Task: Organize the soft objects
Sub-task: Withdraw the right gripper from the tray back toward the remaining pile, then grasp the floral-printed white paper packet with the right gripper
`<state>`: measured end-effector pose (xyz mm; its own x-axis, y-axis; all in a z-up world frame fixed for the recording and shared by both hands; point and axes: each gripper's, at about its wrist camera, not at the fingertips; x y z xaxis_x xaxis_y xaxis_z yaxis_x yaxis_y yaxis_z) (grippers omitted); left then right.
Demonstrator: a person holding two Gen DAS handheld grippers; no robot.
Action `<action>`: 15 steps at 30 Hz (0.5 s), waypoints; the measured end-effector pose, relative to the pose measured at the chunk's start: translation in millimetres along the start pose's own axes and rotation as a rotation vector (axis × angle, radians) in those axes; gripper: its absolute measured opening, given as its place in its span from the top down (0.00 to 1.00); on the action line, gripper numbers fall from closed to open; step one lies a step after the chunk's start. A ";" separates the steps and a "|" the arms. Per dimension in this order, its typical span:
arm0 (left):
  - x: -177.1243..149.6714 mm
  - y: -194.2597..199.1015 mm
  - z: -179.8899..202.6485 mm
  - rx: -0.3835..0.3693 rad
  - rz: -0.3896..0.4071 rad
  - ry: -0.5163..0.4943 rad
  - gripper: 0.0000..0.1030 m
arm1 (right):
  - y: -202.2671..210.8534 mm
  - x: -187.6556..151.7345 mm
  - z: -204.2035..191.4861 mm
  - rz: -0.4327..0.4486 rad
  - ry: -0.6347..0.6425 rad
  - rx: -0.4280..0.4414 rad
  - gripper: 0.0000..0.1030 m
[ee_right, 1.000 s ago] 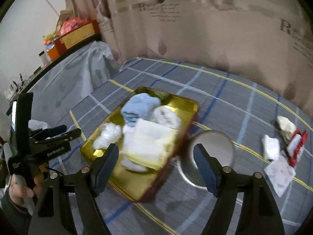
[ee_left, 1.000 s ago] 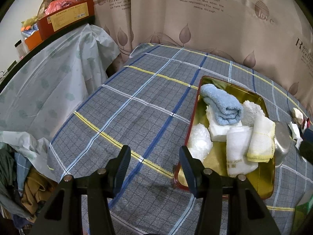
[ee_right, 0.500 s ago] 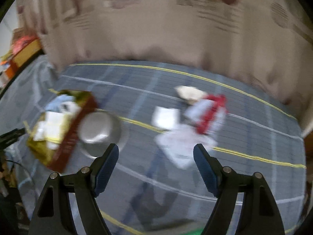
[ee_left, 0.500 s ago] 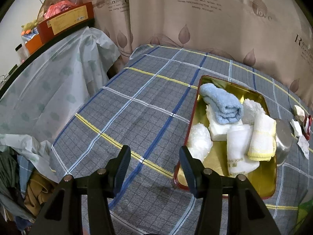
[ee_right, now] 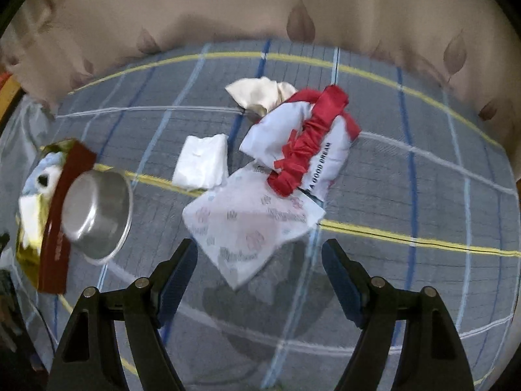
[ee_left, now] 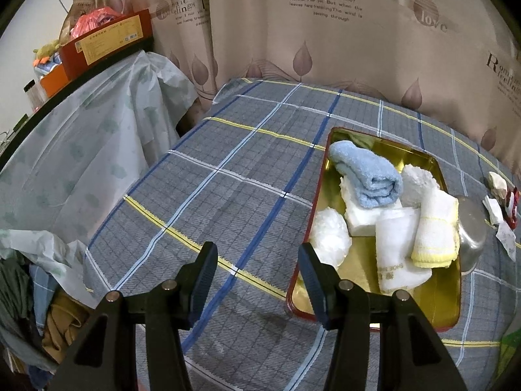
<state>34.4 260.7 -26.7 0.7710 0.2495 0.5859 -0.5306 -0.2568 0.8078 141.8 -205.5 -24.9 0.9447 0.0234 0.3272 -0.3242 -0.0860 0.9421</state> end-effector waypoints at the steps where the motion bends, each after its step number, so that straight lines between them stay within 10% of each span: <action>1: 0.1 -0.1 0.2 0.001 0.000 -0.001 0.49 | -5.4 3.8 -0.8 -0.013 -0.019 -0.005 0.24; 15: -0.2 -5.7 -3.1 -0.013 -0.021 0.001 0.49 | -53.5 32.8 -19.1 -0.048 -0.202 -0.130 0.16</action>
<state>36.1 265.0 -31.2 0.7818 0.2560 0.5685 -0.5185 -0.2394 0.8209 189.2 -181.2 -63.2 0.9458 -0.1769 0.2723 -0.2696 0.0395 0.9622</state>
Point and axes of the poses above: each gripper's, at about its wrist camera, not at the fingertips, and y roughly against the way its jaws point, z to its right, x to its top
